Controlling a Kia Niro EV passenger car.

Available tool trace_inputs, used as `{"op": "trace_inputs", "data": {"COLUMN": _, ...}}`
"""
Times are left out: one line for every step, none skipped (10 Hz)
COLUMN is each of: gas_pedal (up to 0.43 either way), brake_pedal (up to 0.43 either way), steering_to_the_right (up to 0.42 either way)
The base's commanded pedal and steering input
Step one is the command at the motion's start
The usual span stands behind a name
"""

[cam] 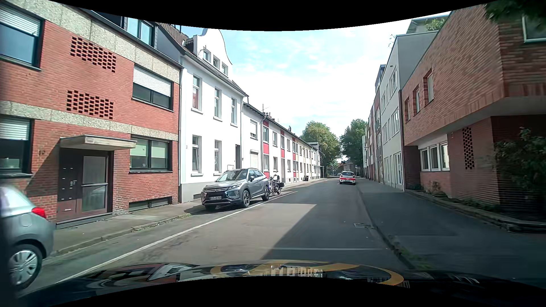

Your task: Follow the waypoints while adhering to traffic rules and regulations

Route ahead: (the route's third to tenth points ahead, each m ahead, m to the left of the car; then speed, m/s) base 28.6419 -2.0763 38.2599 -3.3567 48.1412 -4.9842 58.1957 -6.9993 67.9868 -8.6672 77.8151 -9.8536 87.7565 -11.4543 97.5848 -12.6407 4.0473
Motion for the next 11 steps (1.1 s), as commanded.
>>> {"op": "trace_inputs", "data": {"gas_pedal": 0.047, "brake_pedal": 0.000, "steering_to_the_right": 0.046}}
{"op": "trace_inputs", "data": {"gas_pedal": 0.098, "brake_pedal": 0.000, "steering_to_the_right": 0.057}}
{"op": "trace_inputs", "data": {"gas_pedal": 0.098, "brake_pedal": 0.000, "steering_to_the_right": 0.062}}
{"op": "trace_inputs", "data": {"gas_pedal": 0.098, "brake_pedal": 0.000, "steering_to_the_right": 0.062}}
{"op": "trace_inputs", "data": {"gas_pedal": 0.098, "brake_pedal": 0.000, "steering_to_the_right": 0.063}}
{"op": "trace_inputs", "data": {"gas_pedal": 0.098, "brake_pedal": 0.000, "steering_to_the_right": 0.072}}
{"op": "trace_inputs", "data": {"gas_pedal": 0.098, "brake_pedal": 0.000, "steering_to_the_right": 0.082}}
{"op": "trace_inputs", "data": {"gas_pedal": 0.087, "brake_pedal": 0.000, "steering_to_the_right": 0.092}}
{"op": "trace_inputs", "data": {"gas_pedal": 0.087, "brake_pedal": 0.000, "steering_to_the_right": 0.102}}
{"op": "trace_inputs", "data": {"gas_pedal": 0.087, "brake_pedal": 0.000, "steering_to_the_right": 0.111}}
{"op": "trace_inputs", "data": {"gas_pedal": 0.087, "brake_pedal": 0.000, "steering_to_the_right": 0.114}}
